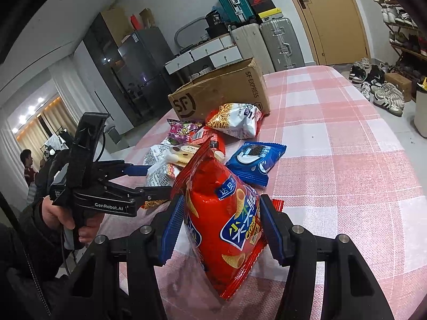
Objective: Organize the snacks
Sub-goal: 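Lift the red chip bag with the right tool while the left tool grasps the white snack bag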
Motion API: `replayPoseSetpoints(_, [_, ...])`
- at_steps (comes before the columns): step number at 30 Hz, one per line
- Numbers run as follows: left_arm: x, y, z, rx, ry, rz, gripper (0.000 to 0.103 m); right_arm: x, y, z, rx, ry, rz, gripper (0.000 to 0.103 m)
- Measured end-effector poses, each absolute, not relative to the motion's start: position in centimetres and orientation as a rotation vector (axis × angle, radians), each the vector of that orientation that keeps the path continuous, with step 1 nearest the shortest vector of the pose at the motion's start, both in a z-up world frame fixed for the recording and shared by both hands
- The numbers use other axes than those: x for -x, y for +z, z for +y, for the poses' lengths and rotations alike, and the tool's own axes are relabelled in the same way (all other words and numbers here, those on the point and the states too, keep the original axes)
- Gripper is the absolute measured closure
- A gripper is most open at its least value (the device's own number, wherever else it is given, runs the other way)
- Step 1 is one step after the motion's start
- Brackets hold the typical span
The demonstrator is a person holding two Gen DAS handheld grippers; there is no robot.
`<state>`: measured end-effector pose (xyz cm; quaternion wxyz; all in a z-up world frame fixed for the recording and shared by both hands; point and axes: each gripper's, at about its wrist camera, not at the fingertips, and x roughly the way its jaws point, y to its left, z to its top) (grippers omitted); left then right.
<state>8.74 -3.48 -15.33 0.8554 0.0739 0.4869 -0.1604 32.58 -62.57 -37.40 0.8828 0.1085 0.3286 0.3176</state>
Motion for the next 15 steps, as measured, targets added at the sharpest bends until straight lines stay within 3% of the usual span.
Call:
replayPoseSetpoints(4, [-8.7, -15.1, -2.8, -0.106, -0.393, 1.027, 0.038, -32.7, -37.5, -62.6, -0.227, 0.658, 0.688, 0.046])
replayPoseSetpoints(9, [-8.4, -14.8, -2.7, -0.102, -0.412, 1.015, 0.058, -32.7, -37.6, -62.3, -0.224, 0.659, 0.694, 0.046])
replayPoseSetpoints(15, [-7.6, -14.5, -2.9, -0.108, -0.409, 1.011, 0.06, -32.5, -37.4, -62.3, -0.215, 0.658, 0.686, 0.046])
